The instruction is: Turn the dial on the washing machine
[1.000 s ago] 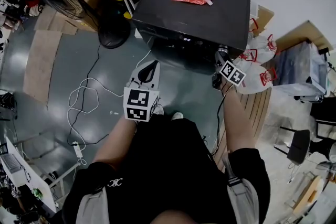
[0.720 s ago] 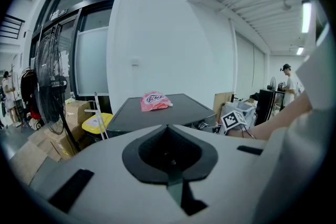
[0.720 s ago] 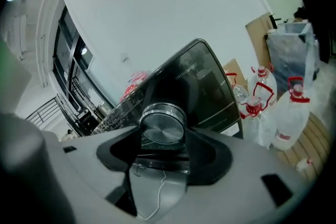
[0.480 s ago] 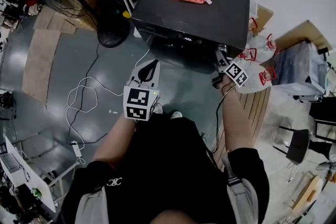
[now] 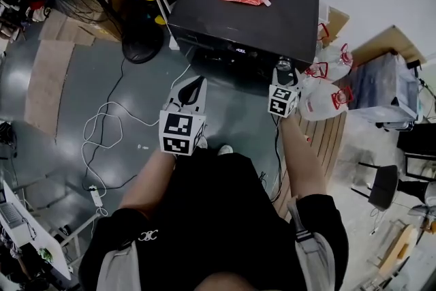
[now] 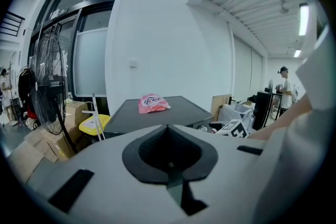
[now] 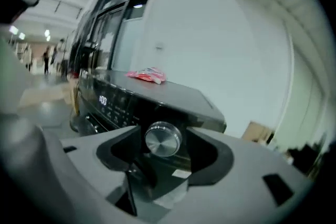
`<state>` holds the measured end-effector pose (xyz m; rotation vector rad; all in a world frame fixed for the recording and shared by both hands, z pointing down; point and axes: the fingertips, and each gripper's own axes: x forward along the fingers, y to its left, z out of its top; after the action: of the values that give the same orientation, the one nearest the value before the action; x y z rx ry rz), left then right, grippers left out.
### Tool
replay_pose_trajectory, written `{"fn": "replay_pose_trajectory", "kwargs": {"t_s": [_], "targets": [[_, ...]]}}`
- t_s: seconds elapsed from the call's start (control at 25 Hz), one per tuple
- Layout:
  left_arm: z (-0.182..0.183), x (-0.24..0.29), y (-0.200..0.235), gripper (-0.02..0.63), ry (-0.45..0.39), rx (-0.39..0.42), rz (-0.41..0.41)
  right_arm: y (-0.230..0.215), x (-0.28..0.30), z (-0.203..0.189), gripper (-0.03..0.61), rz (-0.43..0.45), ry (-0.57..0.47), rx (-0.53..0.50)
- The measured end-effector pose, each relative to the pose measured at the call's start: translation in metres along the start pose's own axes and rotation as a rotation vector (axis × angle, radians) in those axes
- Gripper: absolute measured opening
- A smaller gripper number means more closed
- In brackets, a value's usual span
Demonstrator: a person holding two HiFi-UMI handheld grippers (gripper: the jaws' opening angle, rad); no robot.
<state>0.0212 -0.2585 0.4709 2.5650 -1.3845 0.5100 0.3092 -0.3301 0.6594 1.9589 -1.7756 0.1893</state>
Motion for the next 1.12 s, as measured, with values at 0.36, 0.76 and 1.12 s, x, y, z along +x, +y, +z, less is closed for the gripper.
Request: {"fn": "replay_pose_trajectory", "kwargs": {"t_s": [0.36,0.76,1.12], "targets": [[-0.004,-0.011,-0.003,-0.005,0.003,0.008,-0.002,0.022,0.009,0.004,0.262,-0.074,0.015,-0.607],[-0.013,-0.026,0.008,-0.005,0.013,0.002,0.034,0.015,0.026,-0.019,0.258,-0.106,0.128,-0.714],[-0.014,-0.026,0.01,-0.005,0.025,-0.001,0.038,0.004,0.026,-0.02,0.209,-0.129,0.138,-0.553]]}}
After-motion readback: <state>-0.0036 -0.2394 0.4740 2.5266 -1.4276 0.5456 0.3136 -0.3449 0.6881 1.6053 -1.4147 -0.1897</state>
